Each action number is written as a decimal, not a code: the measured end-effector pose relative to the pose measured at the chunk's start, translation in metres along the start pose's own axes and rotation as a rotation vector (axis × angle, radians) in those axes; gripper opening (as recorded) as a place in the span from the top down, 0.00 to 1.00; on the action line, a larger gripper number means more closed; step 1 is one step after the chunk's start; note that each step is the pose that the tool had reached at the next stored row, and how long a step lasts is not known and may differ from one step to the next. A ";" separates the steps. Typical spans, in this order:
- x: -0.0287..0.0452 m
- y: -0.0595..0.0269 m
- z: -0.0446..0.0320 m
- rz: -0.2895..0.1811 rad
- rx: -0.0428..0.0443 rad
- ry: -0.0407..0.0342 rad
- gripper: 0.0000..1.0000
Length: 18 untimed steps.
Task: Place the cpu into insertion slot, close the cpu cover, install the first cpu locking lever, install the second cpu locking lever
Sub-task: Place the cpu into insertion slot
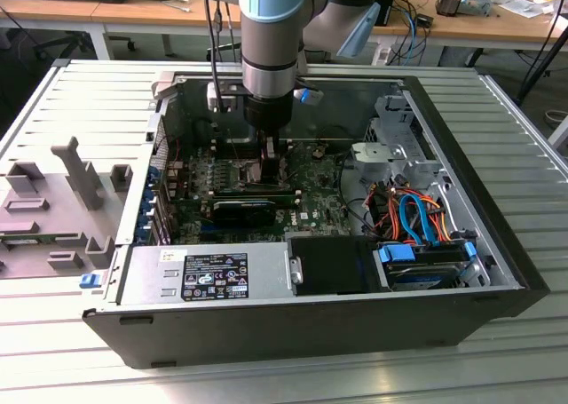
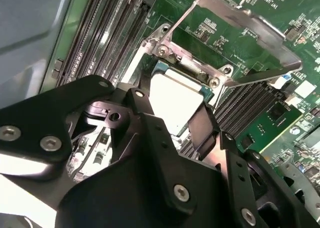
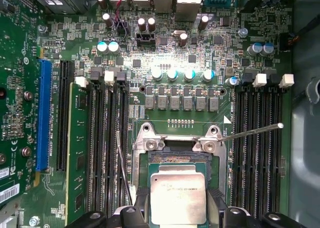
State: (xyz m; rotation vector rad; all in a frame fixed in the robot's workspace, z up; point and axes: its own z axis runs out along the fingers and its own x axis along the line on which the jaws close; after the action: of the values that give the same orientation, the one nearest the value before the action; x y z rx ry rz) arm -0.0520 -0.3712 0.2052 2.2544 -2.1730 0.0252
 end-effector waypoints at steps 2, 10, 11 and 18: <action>0.0000 0.0032 -0.0002 0.000 0.0002 0.0003 0.46; -0.0002 0.0052 0.0029 0.000 0.0002 0.0022 0.46; -0.0002 0.0052 0.0033 0.000 0.0002 0.0022 0.46; -0.0002 0.0047 0.0045 0.000 0.0003 0.0020 0.46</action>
State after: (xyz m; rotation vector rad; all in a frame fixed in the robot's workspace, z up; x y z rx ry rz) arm -0.0567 -0.3713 0.2007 2.2533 -2.1725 0.0278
